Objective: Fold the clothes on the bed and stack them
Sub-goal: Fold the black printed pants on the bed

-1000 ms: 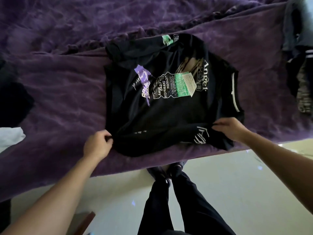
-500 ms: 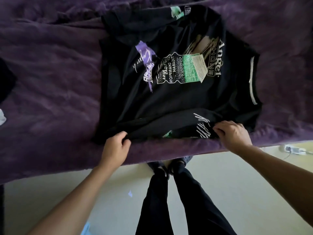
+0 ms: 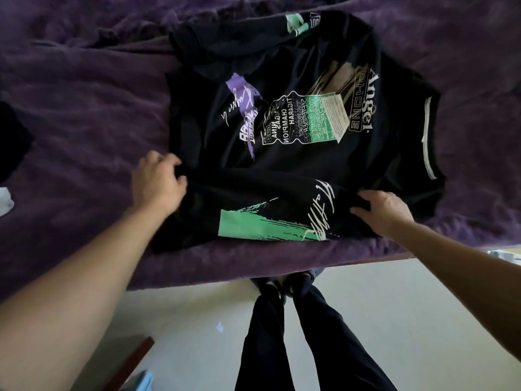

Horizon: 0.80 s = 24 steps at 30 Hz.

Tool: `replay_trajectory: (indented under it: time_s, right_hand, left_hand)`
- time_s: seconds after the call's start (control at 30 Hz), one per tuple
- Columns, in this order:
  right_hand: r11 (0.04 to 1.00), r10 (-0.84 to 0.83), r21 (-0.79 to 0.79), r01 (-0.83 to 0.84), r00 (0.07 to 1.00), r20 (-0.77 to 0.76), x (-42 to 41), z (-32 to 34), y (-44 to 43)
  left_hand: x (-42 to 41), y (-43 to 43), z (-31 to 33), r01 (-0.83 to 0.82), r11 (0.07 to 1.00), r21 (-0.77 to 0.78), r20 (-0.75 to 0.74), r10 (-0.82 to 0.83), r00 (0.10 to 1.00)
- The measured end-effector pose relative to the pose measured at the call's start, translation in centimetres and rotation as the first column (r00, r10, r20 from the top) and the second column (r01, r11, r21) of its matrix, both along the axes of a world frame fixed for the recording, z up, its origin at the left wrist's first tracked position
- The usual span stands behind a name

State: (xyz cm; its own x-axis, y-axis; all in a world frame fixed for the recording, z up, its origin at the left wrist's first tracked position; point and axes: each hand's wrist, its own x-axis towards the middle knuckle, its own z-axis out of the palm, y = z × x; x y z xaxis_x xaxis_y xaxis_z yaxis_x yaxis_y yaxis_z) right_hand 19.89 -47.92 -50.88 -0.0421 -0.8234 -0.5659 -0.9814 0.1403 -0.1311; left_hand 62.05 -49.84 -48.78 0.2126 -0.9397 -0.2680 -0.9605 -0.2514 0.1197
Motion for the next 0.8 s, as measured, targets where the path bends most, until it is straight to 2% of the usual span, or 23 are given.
replay_trajectory:
  time_s: [0.07, 0.13, 0.17, 0.23, 0.3, 0.33, 0.4, 0.43, 0.47, 0.5, 0.6, 0.67, 0.7, 0.73, 0.8]
  right_hand:
    - [0.985, -0.135, -0.097, 0.146, 0.984, 0.119, -0.4, 0.0, -1.0]
    - [0.936, -0.242, -0.214, 0.280, 0.952, 0.187, -1.6, 0.7, -2.4]
    - [0.921, -0.245, -0.270, 0.279, 0.957, 0.154, -2.2, 1.1, -2.9]
    - [0.902, -0.139, -0.407, 0.143, 0.989, 0.041, -3.1, 1.9, -3.3]
    - [0.842, 0.069, -0.537, -0.055, 0.998, 0.005, -3.0, 2.1, -2.7]
    - [0.830, 0.202, -0.534, -0.161, 0.979, 0.018, -2.5, 2.0, -1.9]
    - [0.856, 0.407, -0.337, -0.392, 0.913, -0.029, -1.3, 0.6, 0.1]
    - [0.861, 0.461, -0.199, -0.468, 0.884, -0.082, -1.1, -0.3, 1.0]
    - [0.870, 0.464, -0.126, -0.477, 0.878, -0.115, -1.2, -1.2, 1.6]
    - [0.880, 0.432, -0.158, -0.448, 0.893, -0.127, -1.5, -2.0, 1.9]
    - [0.848, 0.273, -0.462, -0.260, 0.961, -0.040, -2.1, -1.6, 1.2]
    - [0.822, 0.279, -0.520, -0.233, 0.960, 0.012, -2.5, -0.1, 1.8]
    - [0.830, 0.310, -0.494, -0.260, 0.950, 0.020, -2.9, 0.5, 2.7]
    - [0.863, 0.327, -0.415, -0.288, 0.945, 0.024, -3.5, 0.9, 3.8]
    - [0.948, 0.312, -0.060, -0.313, 0.950, -0.016, -4.3, 2.1, 5.5]
  left_hand:
    - [-2.2, 3.3, -0.5, 0.179, 0.965, -0.191, -0.111, -0.203, 0.973]
    - [-3.4, 7.2, -1.4, 0.316, 0.937, -0.149, -0.116, -0.334, 0.935]
    - [-3.5, 8.8, -2.0, 0.366, 0.928, -0.073, -0.070, -0.371, 0.926]
    - [-2.9, 11.4, -3.1, 0.383, 0.920, 0.085, 0.012, -0.385, 0.923]
    - [-2.7, 12.1, -3.6, 0.326, 0.935, 0.142, 0.057, -0.337, 0.940]
    - [-2.6, 11.9, -3.8, 0.305, 0.943, 0.133, 0.064, -0.315, 0.947]
    - [-2.7, 11.0, -4.1, 0.294, 0.950, 0.106, 0.061, -0.302, 0.951]
    - [-2.7, 10.5, -4.1, 0.304, 0.949, 0.086, 0.053, -0.310, 0.949]
    - [-2.8, 10.0, -4.1, 0.316, 0.947, 0.058, 0.035, -0.318, 0.947]
    - [-2.7, 9.4, -4.0, 0.322, 0.946, 0.028, 0.002, -0.322, 0.947]
    - [-2.0, 8.9, -3.0, 0.331, 0.944, -0.002, -0.115, -0.329, 0.937]
    - [-1.8, 10.1, -1.7, 0.356, 0.932, 0.073, -0.164, -0.341, 0.926]
    - [-1.8, 11.0, -1.1, 0.368, 0.920, 0.135, -0.182, -0.342, 0.922]
    - [-2.0, 11.8, -0.5, 0.371, 0.905, 0.208, -0.205, -0.331, 0.921]
    - [-2.4, 12.7, 0.6, 0.346, 0.866, 0.362, -0.247, -0.269, 0.931]
